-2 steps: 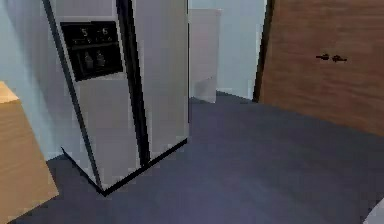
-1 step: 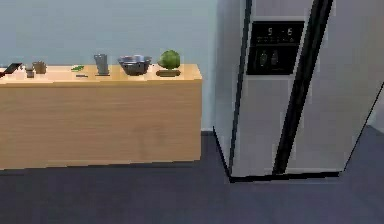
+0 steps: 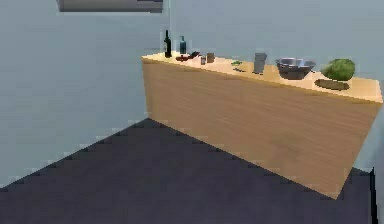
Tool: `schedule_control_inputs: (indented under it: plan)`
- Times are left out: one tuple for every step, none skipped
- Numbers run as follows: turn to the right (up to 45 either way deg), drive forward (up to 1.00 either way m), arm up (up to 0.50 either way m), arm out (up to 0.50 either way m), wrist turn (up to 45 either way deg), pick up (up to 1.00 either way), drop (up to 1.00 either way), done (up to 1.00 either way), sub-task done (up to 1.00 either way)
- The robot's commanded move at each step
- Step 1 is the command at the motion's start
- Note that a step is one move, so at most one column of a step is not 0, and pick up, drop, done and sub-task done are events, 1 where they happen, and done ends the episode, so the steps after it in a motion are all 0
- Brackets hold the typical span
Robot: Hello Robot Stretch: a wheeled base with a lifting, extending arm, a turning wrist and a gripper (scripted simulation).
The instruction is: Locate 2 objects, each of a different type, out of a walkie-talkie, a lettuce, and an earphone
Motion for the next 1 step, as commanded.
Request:
schedule_control_inputs:
  plan:
    - [0.0,0.30,0.00,0.00,0.0,0.00,0.00,0.00,0.00]
